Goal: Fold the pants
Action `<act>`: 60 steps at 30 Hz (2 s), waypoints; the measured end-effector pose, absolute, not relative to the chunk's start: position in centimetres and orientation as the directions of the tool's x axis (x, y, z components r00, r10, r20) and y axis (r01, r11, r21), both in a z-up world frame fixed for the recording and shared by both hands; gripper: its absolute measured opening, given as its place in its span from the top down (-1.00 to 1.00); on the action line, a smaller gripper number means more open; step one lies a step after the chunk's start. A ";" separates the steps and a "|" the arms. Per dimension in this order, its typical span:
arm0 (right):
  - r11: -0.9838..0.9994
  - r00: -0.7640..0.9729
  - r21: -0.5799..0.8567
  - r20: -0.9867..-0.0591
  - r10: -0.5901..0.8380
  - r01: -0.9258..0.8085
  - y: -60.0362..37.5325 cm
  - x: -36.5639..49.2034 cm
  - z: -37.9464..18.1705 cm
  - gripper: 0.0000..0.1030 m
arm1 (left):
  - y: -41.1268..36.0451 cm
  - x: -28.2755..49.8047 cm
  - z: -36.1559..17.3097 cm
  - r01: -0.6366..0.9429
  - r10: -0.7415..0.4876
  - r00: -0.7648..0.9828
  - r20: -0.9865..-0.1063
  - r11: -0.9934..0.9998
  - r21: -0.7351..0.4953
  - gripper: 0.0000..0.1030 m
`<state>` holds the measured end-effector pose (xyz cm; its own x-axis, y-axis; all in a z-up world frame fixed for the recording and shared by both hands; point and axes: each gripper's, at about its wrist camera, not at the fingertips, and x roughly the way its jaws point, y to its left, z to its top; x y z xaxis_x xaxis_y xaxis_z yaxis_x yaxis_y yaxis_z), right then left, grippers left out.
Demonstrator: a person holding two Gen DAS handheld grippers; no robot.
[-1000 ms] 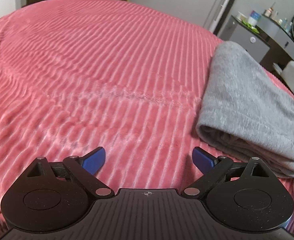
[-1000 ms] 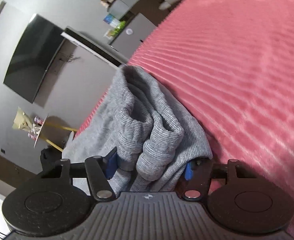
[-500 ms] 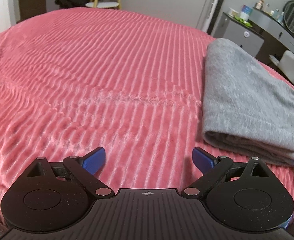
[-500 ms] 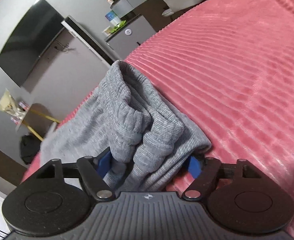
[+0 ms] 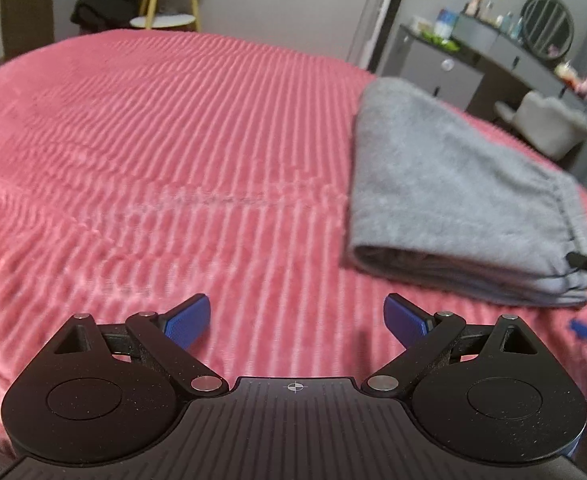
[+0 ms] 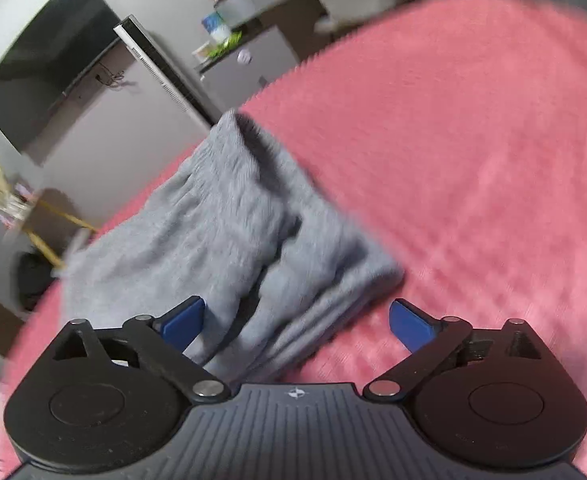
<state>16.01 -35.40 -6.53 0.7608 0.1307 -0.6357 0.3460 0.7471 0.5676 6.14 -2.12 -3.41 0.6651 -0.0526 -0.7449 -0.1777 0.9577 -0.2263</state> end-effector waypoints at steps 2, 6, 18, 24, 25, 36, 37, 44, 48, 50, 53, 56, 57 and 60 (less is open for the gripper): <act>0.662 0.759 0.671 -0.608 0.235 0.333 -36.2 15.2 -7.3 -0.92 | -1.8 6.3 -3.6 -0.181 -0.078 0.659 -0.748 0.949 -0.258 -0.90; 0.597 0.744 0.728 -0.595 0.304 0.338 -36.5 13.8 -7.8 -0.92 | -2.1 6.8 -4.3 -0.212 -0.047 0.630 -0.775 0.950 -0.230 -0.90; 0.977 0.611 0.208 -0.779 0.136 0.048 -25.1 12.2 -4.1 -0.92 | -5.3 5.4 -4.1 -0.083 -0.023 0.590 -0.807 0.993 -0.089 -0.90; 1.000 0.602 0.026 -0.798 0.023 -0.004 -22.1 9.1 -3.0 -0.92 | -6.9 2.9 -2.9 0.018 -0.056 0.625 -0.779 0.998 -0.057 -0.94; 1.000 0.616 0.017 -0.787 0.022 -0.015 -22.0 8.6 -2.5 -0.92 | -7.2 2.8 -2.5 0.037 -0.065 0.637 -0.768 0.998 -0.054 -0.95; 0.997 0.761 -0.004 -0.646 -0.058 0.072 -22.9 6.6 0.4 -0.92 | -9.3 1.5 -1.0 0.104 -0.039 0.735 -0.677 0.993 0.056 -0.96; 0.997 0.761 -0.011 -0.645 -0.068 0.081 -22.9 6.6 0.3 -0.92 | -9.3 1.6 -1.0 0.099 -0.036 0.733 -0.679 0.994 0.054 -0.96; 0.997 0.742 -0.059 -0.665 -0.082 0.057 -21.9 7.2 -0.4 -0.92 | -9.1 2.4 -1.0 0.089 -0.058 0.698 -0.714 0.996 0.006 -0.96; 0.996 0.732 -0.079 -0.676 -0.084 0.041 -21.5 7.5 -0.8 -0.92 | -8.8 2.7 -1.1 0.070 -0.063 0.689 -0.722 0.997 -0.020 -0.95; 0.996 0.731 -0.084 -0.677 -0.082 0.033 -21.4 7.5 -0.8 -0.92 | -8.6 2.8 -1.2 0.061 -0.067 0.686 -0.725 0.998 -0.035 -0.95; 0.996 0.730 -0.088 -0.678 -0.081 0.029 -21.3 7.5 -0.9 -0.92 | -8.5 3.0 -1.2 0.053 -0.065 0.682 -0.728 0.998 -0.040 -0.95; 0.996 0.728 -0.084 -0.681 -0.081 0.031 -21.4 7.6 -0.9 -0.92 | -8.5 3.0 -1.2 0.055 -0.070 0.677 -0.732 0.998 -0.044 -0.95; 0.996 0.728 -0.082 -0.681 -0.080 0.032 -21.5 7.6 -0.9 -0.92 | -8.5 3.0 -1.2 0.055 -0.069 0.678 -0.732 0.998 -0.043 -0.95; 0.996 0.727 -0.082 -0.682 -0.080 0.033 -21.5 7.6 -0.9 -0.92 | -8.5 3.0 -1.2 0.055 -0.070 0.676 -0.733 0.998 -0.044 -0.95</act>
